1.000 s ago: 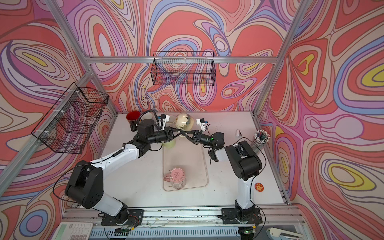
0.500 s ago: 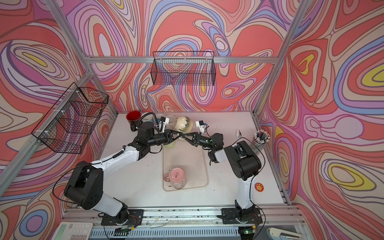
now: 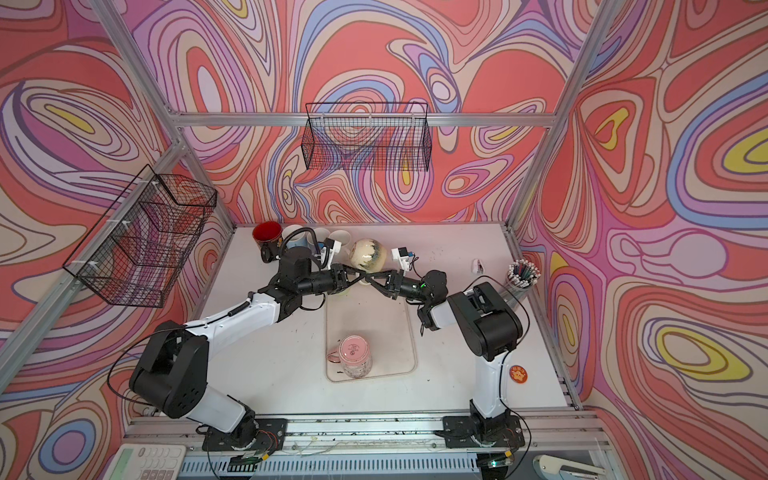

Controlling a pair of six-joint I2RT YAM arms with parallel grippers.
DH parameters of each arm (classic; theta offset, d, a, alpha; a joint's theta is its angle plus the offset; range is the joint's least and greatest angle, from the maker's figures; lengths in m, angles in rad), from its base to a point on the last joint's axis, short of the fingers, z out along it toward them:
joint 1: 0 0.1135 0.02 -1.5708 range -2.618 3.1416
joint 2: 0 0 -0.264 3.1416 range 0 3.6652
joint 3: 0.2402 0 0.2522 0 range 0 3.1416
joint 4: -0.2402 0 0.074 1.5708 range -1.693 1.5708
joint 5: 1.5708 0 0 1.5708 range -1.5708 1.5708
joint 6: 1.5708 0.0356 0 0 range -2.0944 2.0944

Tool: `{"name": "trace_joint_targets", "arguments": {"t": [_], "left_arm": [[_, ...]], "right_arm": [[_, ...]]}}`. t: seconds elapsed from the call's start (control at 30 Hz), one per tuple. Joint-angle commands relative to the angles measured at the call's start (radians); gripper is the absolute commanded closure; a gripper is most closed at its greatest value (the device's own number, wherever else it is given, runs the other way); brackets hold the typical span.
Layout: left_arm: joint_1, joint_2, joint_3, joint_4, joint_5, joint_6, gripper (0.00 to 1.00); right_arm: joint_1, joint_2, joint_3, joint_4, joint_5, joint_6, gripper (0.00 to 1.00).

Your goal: Turn the mug right side up

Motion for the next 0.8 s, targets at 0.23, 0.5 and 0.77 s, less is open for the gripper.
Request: {"name": "trace_joint_targets", "arguments": {"t": [0.23, 0.5, 0.77], "left_arm": [[-0.005, -0.028, 0.015, -0.034, -0.023, 0.085, 0.97], [-0.017, -0.035, 0.012, -0.042, -0.045, 0.102, 1.0], [-0.033, -0.056, 0.022, -0.023, -0.096, 0.113, 1.0]], "right_arm": [[-0.036, -0.009, 0.001, 0.042, 0.059, -0.007, 1.0], [-0.039, -0.017, 0.007, 0.043, 0.054, -0.002, 1.0], [-0.038, -0.027, 0.021, 0.048, 0.064, 0.015, 0.73]]}}
